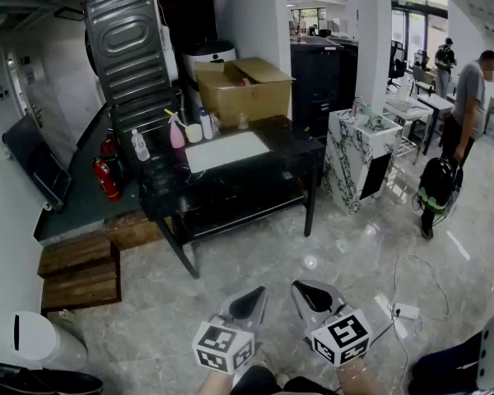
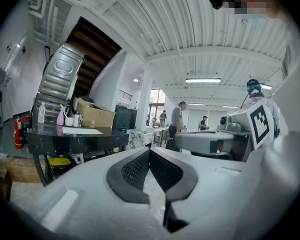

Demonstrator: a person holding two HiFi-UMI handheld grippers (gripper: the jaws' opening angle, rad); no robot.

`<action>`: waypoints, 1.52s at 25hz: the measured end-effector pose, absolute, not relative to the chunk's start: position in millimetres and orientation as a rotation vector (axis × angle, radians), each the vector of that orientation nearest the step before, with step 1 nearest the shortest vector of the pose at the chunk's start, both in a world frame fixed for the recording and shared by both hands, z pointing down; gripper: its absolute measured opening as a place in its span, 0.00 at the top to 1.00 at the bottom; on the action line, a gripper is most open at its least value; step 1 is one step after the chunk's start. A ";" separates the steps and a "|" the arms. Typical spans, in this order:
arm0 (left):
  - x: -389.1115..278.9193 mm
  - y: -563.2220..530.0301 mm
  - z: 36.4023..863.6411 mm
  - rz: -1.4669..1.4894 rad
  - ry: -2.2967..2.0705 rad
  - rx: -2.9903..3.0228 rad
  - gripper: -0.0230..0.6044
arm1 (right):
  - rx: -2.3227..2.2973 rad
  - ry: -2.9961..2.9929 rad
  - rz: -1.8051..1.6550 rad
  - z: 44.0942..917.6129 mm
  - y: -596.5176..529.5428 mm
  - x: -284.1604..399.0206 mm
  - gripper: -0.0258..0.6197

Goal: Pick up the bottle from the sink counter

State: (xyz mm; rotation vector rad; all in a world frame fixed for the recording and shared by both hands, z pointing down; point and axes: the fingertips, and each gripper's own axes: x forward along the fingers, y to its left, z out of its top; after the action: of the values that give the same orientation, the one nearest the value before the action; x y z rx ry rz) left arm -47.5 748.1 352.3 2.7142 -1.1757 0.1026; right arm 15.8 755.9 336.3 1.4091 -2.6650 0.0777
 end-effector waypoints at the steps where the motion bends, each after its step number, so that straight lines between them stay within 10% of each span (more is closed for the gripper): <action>1: -48.1 744.2 350.7 0.102 -1.174 2.721 0.96 | 1.407 -2.653 0.078 340.3 751.1 15.4 0.96; 38: -62.7 516.7 307.6 0.038 -0.970 2.899 0.96 | 1.555 -2.724 -0.030 304.7 526.9 -11.9 0.96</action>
State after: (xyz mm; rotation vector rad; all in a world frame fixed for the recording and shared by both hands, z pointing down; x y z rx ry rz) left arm -62.7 516.7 307.6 2.8992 -0.9702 0.0376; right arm -11.9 526.9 304.7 1.5547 -2.7244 -0.0304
